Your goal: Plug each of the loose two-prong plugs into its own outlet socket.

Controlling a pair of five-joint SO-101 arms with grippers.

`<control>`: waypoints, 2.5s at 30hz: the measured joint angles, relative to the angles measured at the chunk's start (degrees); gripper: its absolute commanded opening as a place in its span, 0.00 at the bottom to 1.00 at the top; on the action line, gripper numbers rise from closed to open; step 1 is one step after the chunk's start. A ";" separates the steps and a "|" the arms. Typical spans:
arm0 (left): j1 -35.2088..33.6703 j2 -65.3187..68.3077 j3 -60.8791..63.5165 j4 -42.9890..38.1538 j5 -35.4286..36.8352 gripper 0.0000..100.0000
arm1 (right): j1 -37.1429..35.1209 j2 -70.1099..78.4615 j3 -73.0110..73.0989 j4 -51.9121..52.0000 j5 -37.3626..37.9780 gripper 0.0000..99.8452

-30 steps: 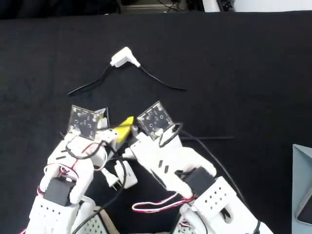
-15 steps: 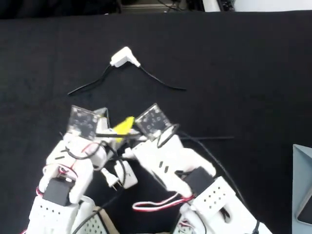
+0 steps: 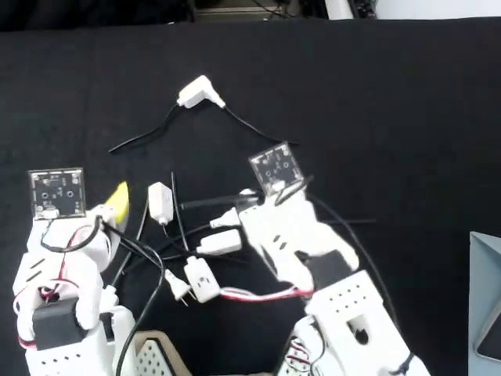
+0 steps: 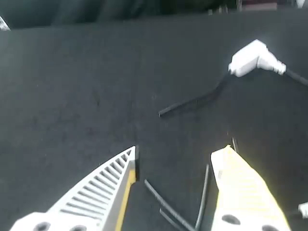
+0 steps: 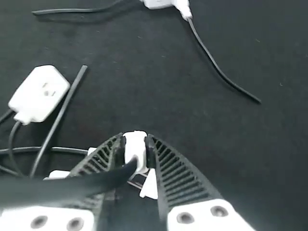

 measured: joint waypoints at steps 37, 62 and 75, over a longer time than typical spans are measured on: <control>3.25 88.09 -33.23 -10.37 0.79 0.29 | 6.15 21.63 -8.18 -1.58 0.62 0.01; 29.01 89.14 -47.12 1.32 5.54 0.29 | 9.41 21.63 -8.26 -1.58 0.62 0.01; 20.75 89.23 -46.15 3.08 5.63 0.29 | 9.67 21.63 -8.97 -1.58 0.62 0.01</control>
